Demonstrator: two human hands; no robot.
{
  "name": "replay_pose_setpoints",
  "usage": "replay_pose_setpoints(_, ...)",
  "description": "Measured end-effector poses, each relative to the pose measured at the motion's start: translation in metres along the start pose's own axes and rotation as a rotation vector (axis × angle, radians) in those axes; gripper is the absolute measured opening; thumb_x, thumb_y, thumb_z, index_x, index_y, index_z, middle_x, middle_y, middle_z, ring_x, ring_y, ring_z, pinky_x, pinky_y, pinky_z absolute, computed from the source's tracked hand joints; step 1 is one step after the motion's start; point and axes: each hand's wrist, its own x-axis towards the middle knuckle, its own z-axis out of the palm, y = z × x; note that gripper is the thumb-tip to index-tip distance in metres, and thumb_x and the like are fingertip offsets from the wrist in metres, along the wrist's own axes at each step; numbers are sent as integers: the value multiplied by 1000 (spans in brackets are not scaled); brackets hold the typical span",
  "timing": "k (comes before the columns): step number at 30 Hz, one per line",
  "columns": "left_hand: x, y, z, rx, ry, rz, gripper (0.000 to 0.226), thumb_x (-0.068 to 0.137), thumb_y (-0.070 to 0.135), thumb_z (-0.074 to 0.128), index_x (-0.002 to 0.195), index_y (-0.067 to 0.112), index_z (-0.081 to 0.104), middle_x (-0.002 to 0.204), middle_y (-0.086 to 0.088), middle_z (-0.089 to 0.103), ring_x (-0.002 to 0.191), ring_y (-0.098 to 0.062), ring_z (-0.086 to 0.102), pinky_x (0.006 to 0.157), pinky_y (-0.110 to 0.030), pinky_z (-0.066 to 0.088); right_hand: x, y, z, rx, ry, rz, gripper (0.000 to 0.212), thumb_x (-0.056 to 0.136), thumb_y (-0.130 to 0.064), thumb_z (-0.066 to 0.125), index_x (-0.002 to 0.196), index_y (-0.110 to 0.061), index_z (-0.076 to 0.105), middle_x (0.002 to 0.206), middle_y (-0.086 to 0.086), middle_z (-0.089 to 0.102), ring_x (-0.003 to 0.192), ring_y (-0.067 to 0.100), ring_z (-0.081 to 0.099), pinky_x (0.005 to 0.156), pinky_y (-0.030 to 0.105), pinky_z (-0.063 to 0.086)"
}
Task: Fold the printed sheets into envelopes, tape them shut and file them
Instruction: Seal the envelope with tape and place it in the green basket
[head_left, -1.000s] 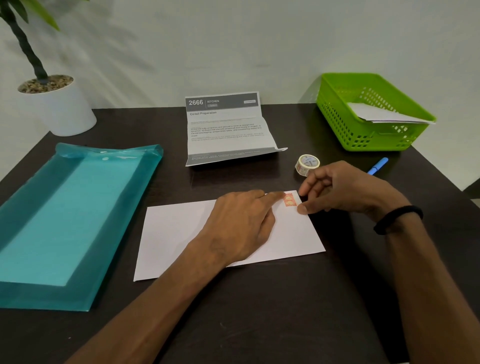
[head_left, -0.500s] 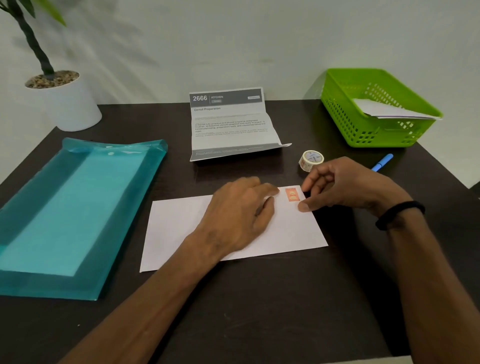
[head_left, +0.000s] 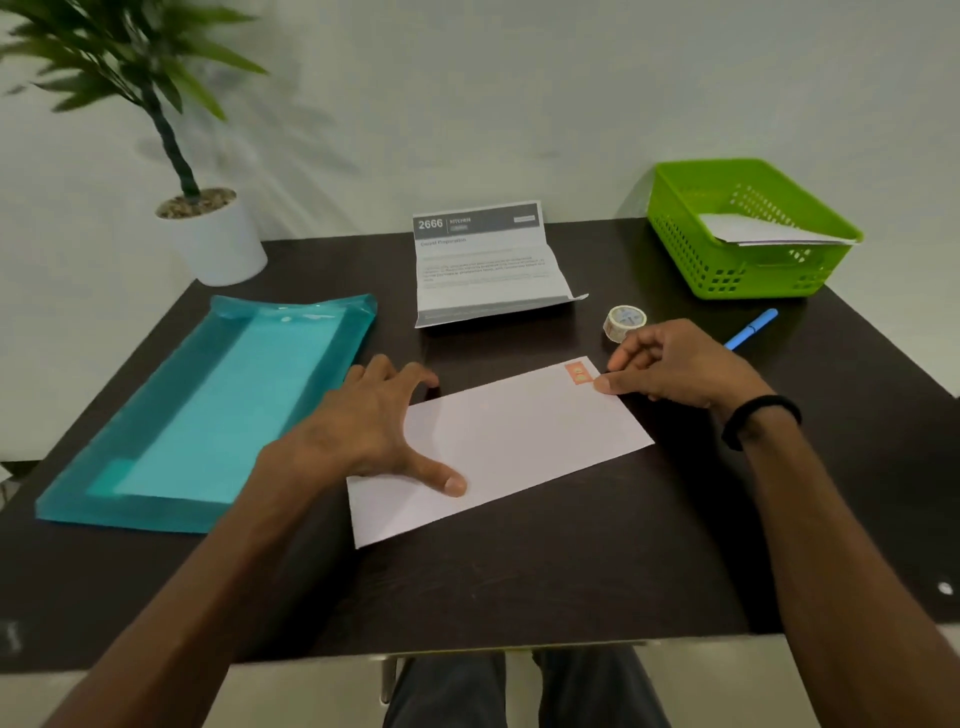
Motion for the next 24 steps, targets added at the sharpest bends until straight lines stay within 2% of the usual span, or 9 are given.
replay_pose_setpoints(3,0,-1,-4,-94,-7,-9,114,46,82,83,142,40,37,131,6,45,114,-14,45,102,-35,46,-15,10,6,178,122,-11,27,78,-25,92,95,-11,76,85,5,79,73,11,70,64,20,54)
replay_pose_setpoints(5,-4,-3,-9,-151,-19,-22,94,59,71,87,137,38,45,133,7,51,112,-12,49,98,-32,46,-26,15,11,260,185,-32,28,78,-27,92,97,-13,77,91,7,80,81,16,73,76,23,58)
replay_pose_setpoints(7,-9,-7,-11,-213,-10,-24,69,69,67,84,124,36,56,131,8,56,112,-12,54,96,-32,47,-35,19,19,270,237,-54,31,77,-31,92,100,-18,77,98,3,79,93,16,75,88,27,59)
replay_pose_setpoints(9,-17,-9,-9,-331,25,-25,50,78,64,77,111,31,61,120,6,63,104,-12,60,90,-30,49,-43,22,28,269,299,-58,34,78,-36,92,104,-22,75,102,-2,77,98,13,73,93,29,59)
replay_pose_setpoints(13,-38,-3,2,-740,99,-39,36,94,57,64,110,25,61,102,1,71,89,-17,71,70,-28,51,-64,21,44,271,375,-38,44,76,-50,89,109,-27,73,107,-7,75,101,9,71,99,36,59)
replay_pose_setpoints(18,-51,18,18,-892,296,32,28,103,56,48,108,29,55,100,4,69,86,-14,70,75,-31,55,-116,0,72,363,261,-19,53,71,-63,86,111,-30,77,108,-11,79,105,6,73,98,37,60)
replay_pose_setpoints(20,-52,29,23,-875,386,53,32,103,59,44,115,30,52,105,8,66,91,-11,68,76,-29,53,-139,-14,83,472,138,-27,52,72,-57,85,113,-26,77,104,-9,80,102,10,76,94,34,61)
replay_pose_setpoints(23,-54,44,30,-930,557,72,35,103,58,45,124,30,49,108,17,63,89,-5,67,65,-14,47,-163,-34,97,726,-98,1,41,84,-34,80,118,-13,73,107,2,81,103,23,77,91,37,62)
replay_pose_setpoints(24,-55,49,32,-971,609,92,34,103,57,46,125,31,49,109,18,63,89,-1,67,62,-12,49,-167,-37,101,768,-118,6,38,87,-27,80,120,-11,71,108,6,81,101,26,78,92,39,62)
